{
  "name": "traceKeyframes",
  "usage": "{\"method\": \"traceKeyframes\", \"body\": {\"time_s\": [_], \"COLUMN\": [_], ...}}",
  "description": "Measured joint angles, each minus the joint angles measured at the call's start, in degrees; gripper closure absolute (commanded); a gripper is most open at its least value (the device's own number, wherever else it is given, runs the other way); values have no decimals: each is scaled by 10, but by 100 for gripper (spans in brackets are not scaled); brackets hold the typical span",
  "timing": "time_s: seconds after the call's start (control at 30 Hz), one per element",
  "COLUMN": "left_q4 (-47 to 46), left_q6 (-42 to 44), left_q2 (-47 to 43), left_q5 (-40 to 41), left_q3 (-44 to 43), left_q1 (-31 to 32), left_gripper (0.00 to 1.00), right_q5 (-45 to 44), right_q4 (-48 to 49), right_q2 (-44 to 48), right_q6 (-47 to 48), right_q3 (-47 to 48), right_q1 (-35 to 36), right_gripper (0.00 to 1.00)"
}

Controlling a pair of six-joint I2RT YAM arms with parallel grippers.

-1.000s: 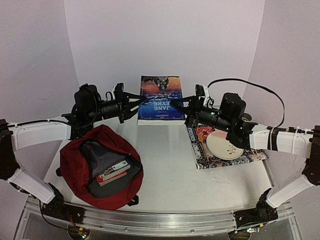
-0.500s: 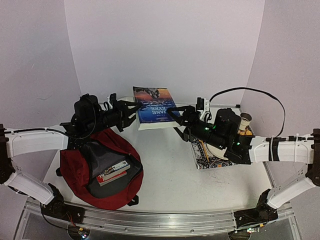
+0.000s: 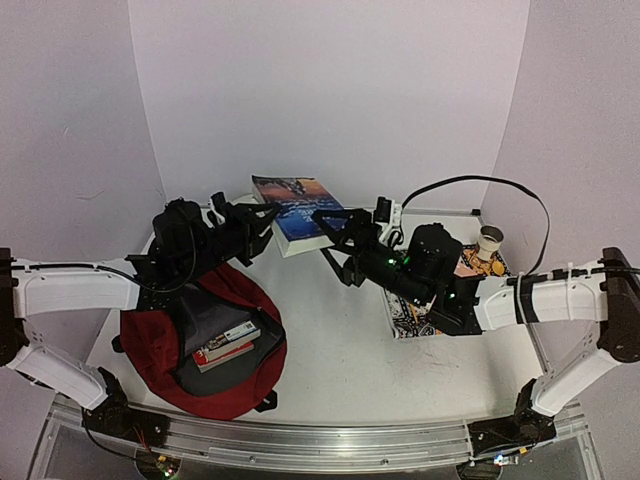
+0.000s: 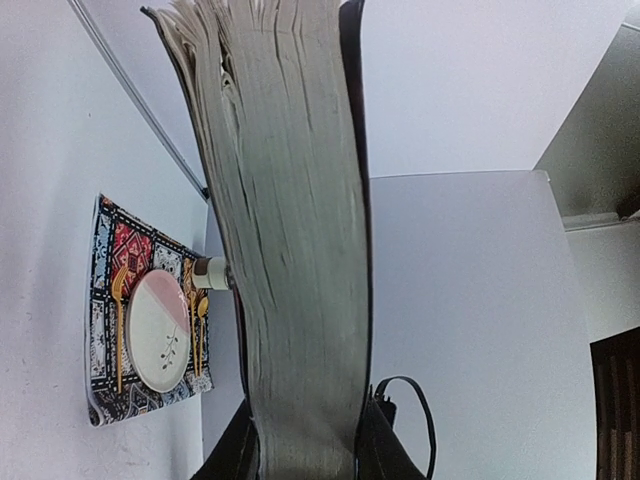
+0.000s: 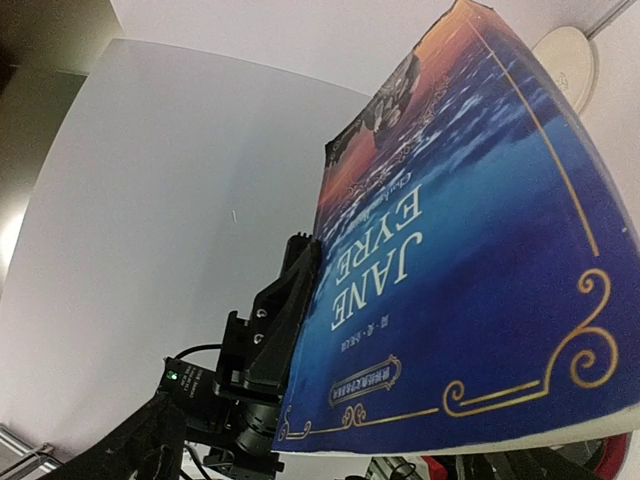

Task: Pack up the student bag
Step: Pass from the left arm to the right

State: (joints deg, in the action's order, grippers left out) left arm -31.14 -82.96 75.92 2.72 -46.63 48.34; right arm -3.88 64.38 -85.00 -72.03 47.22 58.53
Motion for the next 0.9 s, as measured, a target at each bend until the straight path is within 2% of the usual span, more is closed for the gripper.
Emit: {"method": "traceKeyframes", "body": {"time_s": [0.3, 0.6, 0.73, 0.9], "left_q4": [-42, -78, -86, -104], "left_q6": [-1, -3, -7, -8], "left_q2": [5, 14, 14, 14], "left_q5": [47, 55, 55, 55], "left_q3": [11, 21, 21, 31], "left_q1": [26, 51, 51, 51], "left_gripper": [100, 100, 100, 95], "right_q5": [0, -6, -9, -11], "right_q4": [14, 17, 17, -1], "right_q2": [-34, -45, -45, -45], "right_q6": [-4, -6, 1, 30], "right_q3": [34, 43, 45, 44], "right_q1": [0, 1, 1, -1], "right_gripper": [17, 31, 46, 73]}}
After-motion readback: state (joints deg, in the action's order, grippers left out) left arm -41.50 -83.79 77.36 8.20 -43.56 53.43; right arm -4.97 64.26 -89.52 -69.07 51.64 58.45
